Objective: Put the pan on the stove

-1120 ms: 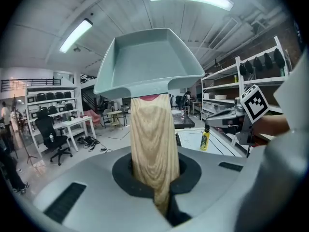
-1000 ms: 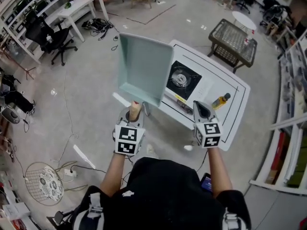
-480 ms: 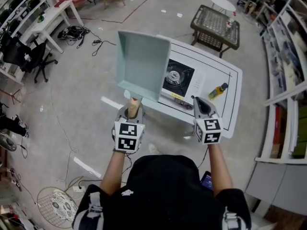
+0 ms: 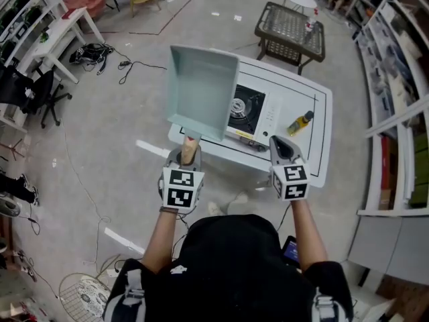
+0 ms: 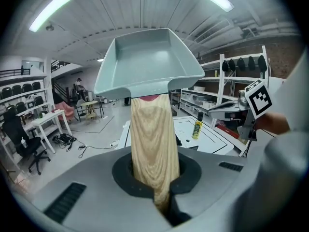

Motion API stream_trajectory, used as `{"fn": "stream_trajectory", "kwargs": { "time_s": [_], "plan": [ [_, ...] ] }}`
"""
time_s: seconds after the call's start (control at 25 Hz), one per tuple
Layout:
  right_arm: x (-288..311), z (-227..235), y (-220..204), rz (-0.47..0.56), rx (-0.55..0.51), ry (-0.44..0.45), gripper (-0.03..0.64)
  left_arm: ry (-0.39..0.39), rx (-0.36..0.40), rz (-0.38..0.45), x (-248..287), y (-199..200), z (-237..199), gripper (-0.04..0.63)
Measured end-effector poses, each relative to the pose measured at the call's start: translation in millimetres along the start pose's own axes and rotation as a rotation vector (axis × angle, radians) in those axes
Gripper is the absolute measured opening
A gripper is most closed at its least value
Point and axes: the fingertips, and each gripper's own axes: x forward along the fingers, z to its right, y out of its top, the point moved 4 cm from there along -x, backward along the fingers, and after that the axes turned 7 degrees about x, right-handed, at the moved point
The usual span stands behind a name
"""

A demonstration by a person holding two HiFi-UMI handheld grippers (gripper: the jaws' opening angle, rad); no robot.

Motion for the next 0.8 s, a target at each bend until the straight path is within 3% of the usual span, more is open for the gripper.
{"fn": "stream_trajectory", "kwargs": {
  "time_s": [0.4, 0.8],
  "plan": [
    [8.2, 27.4, -1.5, -0.017, 0.001, -0.013, 0.035, -0.026, 0.038, -0.06, 40.5, 3.8, 19.2, 0.025],
    [12.9, 57.4, -10.1, -0.049, 0.007, -0.017, 0.035, -0.076, 0.078, -0.222, 93.2, -12.8, 43.0, 0.025]
  ]
}}
